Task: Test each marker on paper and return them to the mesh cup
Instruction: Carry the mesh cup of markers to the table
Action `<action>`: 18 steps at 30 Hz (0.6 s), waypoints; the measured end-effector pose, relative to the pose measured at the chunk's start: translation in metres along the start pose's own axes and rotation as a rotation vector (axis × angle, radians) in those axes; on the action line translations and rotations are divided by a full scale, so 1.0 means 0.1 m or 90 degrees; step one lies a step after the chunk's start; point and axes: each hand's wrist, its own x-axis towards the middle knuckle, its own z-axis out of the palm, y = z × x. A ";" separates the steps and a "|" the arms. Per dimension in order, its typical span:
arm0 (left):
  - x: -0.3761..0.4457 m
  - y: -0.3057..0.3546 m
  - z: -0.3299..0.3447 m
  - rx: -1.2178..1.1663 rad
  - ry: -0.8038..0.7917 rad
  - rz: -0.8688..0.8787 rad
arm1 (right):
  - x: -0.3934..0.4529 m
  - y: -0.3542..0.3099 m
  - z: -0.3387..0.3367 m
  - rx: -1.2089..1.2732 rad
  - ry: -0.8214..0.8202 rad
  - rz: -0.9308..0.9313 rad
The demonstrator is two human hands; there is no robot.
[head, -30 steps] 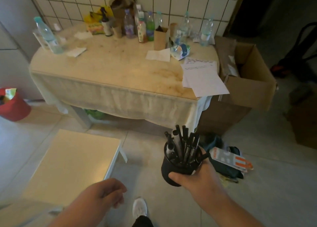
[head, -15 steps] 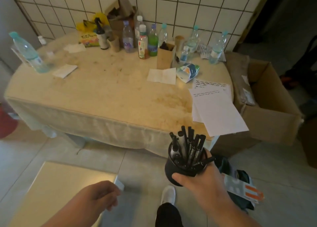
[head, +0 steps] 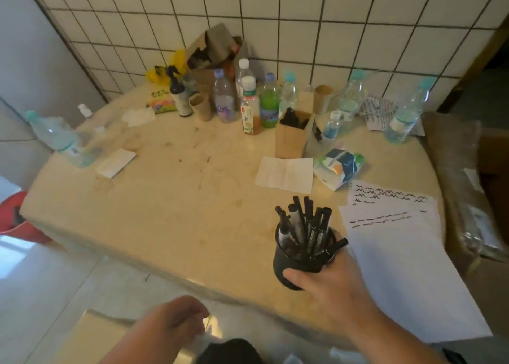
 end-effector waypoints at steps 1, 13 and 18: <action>0.08 0.02 -0.07 0.010 -0.008 -0.001 | 0.09 -0.05 0.03 -0.002 -0.009 -0.008; 1.60 -0.02 -1.21 0.061 -0.126 0.036 | 1.30 -0.34 0.71 0.013 0.010 0.055; 2.35 -0.20 -1.96 0.086 -0.202 0.082 | 1.94 -0.43 1.27 0.005 0.044 0.111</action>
